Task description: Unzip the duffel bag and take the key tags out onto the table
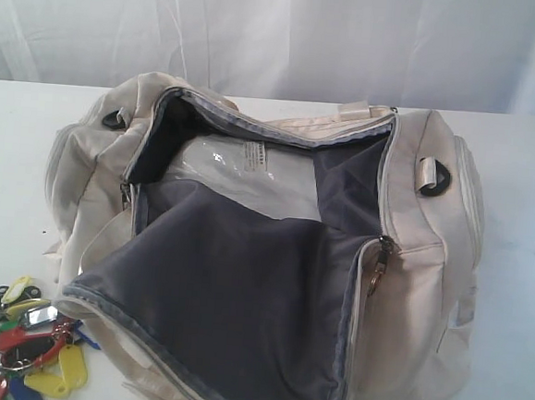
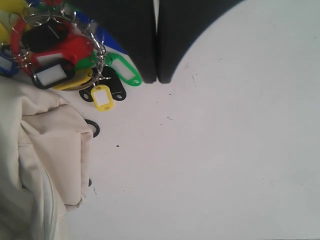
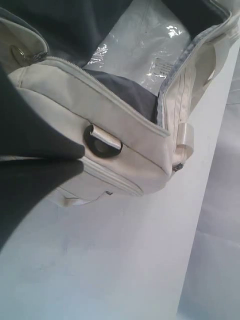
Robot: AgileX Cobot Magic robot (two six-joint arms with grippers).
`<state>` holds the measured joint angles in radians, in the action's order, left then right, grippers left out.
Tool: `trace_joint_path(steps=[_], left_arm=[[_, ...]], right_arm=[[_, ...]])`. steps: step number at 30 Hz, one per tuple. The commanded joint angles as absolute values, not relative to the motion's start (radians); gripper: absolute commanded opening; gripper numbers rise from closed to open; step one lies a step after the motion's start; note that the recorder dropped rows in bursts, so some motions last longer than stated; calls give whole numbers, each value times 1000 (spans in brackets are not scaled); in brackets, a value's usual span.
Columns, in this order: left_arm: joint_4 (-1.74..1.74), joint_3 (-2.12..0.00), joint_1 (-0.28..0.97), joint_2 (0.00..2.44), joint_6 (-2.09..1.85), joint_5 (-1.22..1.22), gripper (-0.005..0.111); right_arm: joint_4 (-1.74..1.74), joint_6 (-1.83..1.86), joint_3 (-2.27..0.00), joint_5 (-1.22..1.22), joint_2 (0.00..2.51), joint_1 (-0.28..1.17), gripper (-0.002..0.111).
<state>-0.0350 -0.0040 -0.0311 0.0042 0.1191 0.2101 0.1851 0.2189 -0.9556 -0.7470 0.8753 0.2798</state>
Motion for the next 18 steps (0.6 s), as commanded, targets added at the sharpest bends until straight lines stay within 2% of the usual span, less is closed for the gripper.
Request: trace_joint_path(steps=[1,13,18], left_arm=[[-38,0,-23,0,129,203,0],[-38,0,-23,0,129,203,0],[-38,0,-23,0,129,203,0]], right_arm=[[186,224,-952,-735,873,279,0],[185,222,-952,-737,772,362,0],[181,226,-952,-731,495,356,0]])
